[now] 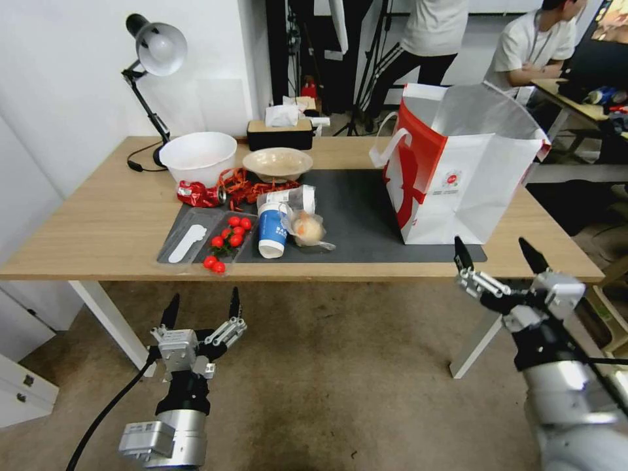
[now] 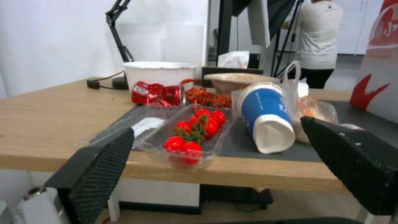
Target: Pick up the food delivery bag from the floor and place it on the table.
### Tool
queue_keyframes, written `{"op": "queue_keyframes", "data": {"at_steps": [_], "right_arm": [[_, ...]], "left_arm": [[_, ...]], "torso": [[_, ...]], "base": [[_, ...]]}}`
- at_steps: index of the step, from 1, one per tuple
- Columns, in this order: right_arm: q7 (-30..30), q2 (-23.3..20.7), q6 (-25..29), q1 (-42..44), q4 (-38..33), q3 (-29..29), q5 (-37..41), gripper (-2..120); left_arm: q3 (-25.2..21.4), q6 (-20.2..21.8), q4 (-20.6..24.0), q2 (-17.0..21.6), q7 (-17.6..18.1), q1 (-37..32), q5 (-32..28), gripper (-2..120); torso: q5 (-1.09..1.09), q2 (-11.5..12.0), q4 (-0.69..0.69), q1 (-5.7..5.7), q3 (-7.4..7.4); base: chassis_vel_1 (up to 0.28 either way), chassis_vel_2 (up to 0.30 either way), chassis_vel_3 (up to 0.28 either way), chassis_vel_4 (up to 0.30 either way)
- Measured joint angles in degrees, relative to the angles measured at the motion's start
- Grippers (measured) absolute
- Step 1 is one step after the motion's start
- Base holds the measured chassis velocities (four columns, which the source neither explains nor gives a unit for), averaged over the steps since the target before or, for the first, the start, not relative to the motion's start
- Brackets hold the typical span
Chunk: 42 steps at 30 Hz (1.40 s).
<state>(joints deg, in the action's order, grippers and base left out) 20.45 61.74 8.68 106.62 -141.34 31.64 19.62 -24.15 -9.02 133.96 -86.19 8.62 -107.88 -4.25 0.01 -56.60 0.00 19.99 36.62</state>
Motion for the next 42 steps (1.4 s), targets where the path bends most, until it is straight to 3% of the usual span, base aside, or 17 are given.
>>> {"op": "queue_keyframes", "data": {"at_steps": [8, 17, 25, 42], "right_arm": [[1.49, 4.83, 4.58, 0.03, 6.39, -7.44, -9.37, 100], [1.66, 8.34, 7.33, -0.89, 11.58, -12.23, -14.56, 100], [-1.3, 10.02, 11.0, -2.4, 14.99, -13.14, -17.75, 100], [-2.78, 10.87, 14.01, -3.67, 15.49, -11.61, -20.39, 100]], "left_arm": [[0.44, -0.55, -1.48, -0.4, -0.06, 0.28, 0.75, 100], [0.41, -0.83, -3.0, -0.49, -0.01, 0.85, 1.1, 100], [0.41, -1.15, -4.69, -0.6, -0.05, 1.95, 1.76, 100], [-0.15, -4.63, -7.3, -0.14, -0.56, 4.03, 0.89, 100]], "torso": [[-0.01, 0.0, 0.0, 0.0, 0.0], [-0.01, 0.01, 0.0, 0.01, 0.0], [-0.01, 0.02, 0.0, 0.01, 0.0], [-0.01, 0.01, 0.0, 0.01, 0.0]], "base": [[0.0, 0.0, 0.0, 0.0], [0.0, 0.0, 0.0, 0.0], [0.0, 0.0, 0.0, 0.0], [0.0, 0.0, 0.0, 0.0]]}}
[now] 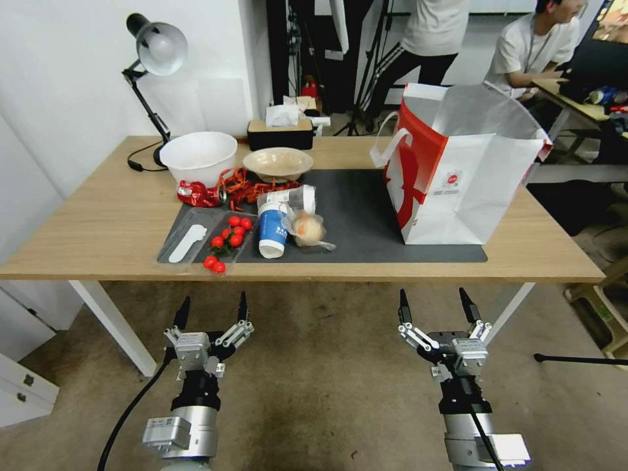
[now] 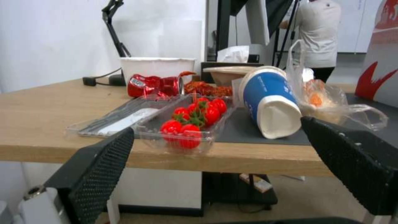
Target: Pick up the food delivery bag from the floor and place it on the table.
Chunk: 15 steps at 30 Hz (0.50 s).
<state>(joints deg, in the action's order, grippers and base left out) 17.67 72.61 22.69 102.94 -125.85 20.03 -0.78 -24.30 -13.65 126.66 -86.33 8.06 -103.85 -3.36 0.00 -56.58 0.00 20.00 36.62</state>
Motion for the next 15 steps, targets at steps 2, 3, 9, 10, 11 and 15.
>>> {"op": "queue_keyframes", "data": {"at_steps": [2, 3, 9, 10, 11, 15], "right_arm": [[0.14, -0.07, 0.01, -0.06, 0.0, 0.19, -0.01, 100], [0.14, -0.07, 0.01, -0.06, 0.0, 0.19, -0.01, 100], [0.12, -0.33, 0.39, -0.2, 0.11, 0.7, -0.01, 100], [0.1, -0.36, 0.42, -0.21, 0.12, 0.72, -0.01, 100], [0.1, -0.36, 0.42, -0.21, 0.12, 0.72, -0.01, 100], [0.1, -0.37, 0.42, -0.21, 0.12, 0.74, 0.02, 100]], "left_arm": [[-0.08, -0.54, -0.56, -0.05, -0.02, 0.46, 0.01, 100], [-0.08, -0.54, -0.56, -0.05, -0.02, 0.46, 0.01, 100], [-0.42, -1.33, -1.08, -0.2, -0.33, 1.14, 0.15, 100], [-0.5, -1.35, -1.09, -0.23, -0.37, 1.22, 0.22, 100], [-0.5, -1.35, -1.09, -0.23, -0.37, 1.22, 0.22, 100], [-0.54, -1.35, -1.1, -0.25, -0.4, 1.23, 0.26, 100]], "torso": [[0.0, 0.0, 0.0, 0.0, 0.0], [0.0, 0.0, 0.0, 0.0, 0.0], [0.0, 0.0, 0.0, 0.0, 0.0], [0.0, 0.0, 0.0, 0.0, 0.0], [0.0, 0.0, 0.0, 0.0, 0.0], [0.0, 0.0, 0.0, 0.0, 0.0]], "base": [[0.0, 0.0, 0.0, 0.0], [0.0, 0.0, 0.0, 0.0], [0.0, 0.0, 0.0, 0.0], [0.0, 0.0, 0.0, 0.0], [0.0, 0.0, 0.0, 0.0], [0.0, 0.0, 0.0, 0.0]]}}
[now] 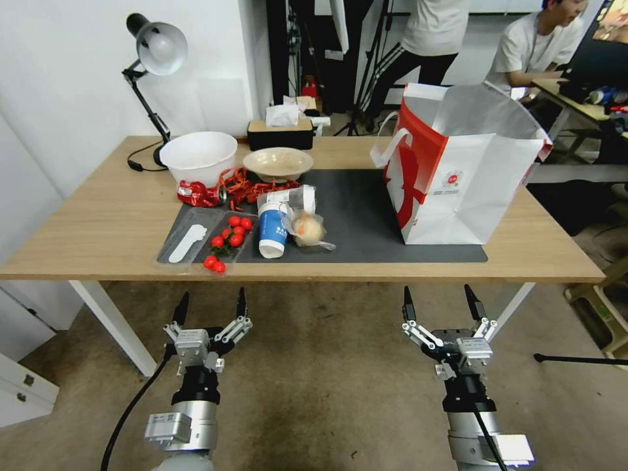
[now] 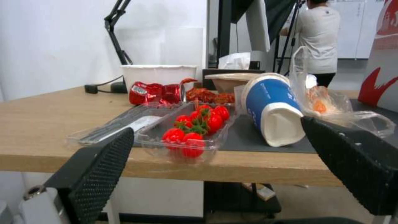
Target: Pick up the food delivery bag from the floor and place it on the table.
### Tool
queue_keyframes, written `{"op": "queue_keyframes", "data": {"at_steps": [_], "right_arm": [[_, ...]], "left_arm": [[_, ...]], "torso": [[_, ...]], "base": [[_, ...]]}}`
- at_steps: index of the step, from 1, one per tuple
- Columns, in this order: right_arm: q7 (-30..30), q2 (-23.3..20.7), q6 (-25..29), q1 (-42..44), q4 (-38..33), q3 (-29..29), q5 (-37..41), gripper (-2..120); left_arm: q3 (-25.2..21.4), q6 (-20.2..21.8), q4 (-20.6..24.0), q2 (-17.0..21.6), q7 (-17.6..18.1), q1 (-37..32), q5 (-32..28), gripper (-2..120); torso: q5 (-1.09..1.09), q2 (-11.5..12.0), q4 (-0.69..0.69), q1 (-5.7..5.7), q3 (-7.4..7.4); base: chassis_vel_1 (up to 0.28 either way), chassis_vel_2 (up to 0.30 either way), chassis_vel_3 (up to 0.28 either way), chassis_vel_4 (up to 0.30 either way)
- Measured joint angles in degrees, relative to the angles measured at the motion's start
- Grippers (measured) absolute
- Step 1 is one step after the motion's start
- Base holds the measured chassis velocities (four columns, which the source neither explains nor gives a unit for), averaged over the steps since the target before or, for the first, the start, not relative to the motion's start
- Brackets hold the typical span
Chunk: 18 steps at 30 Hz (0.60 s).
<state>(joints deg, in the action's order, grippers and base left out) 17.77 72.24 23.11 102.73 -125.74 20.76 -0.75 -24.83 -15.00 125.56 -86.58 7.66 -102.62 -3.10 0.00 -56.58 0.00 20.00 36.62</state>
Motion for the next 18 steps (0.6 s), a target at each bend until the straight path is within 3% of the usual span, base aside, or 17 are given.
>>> {"op": "queue_keyframes", "data": {"at_steps": [18], "right_arm": [[0.01, -0.03, 0.0, 0.01, 0.0, 0.01, 0.1, 100]], "left_arm": [[-0.02, 0.0, 0.0, -0.01, -0.03, -0.03, 0.05, 100]], "torso": [[0.0, 0.0, 0.0, 0.0, 0.0]], "base": [[0.0, 0.0, 0.0, 0.0]]}}
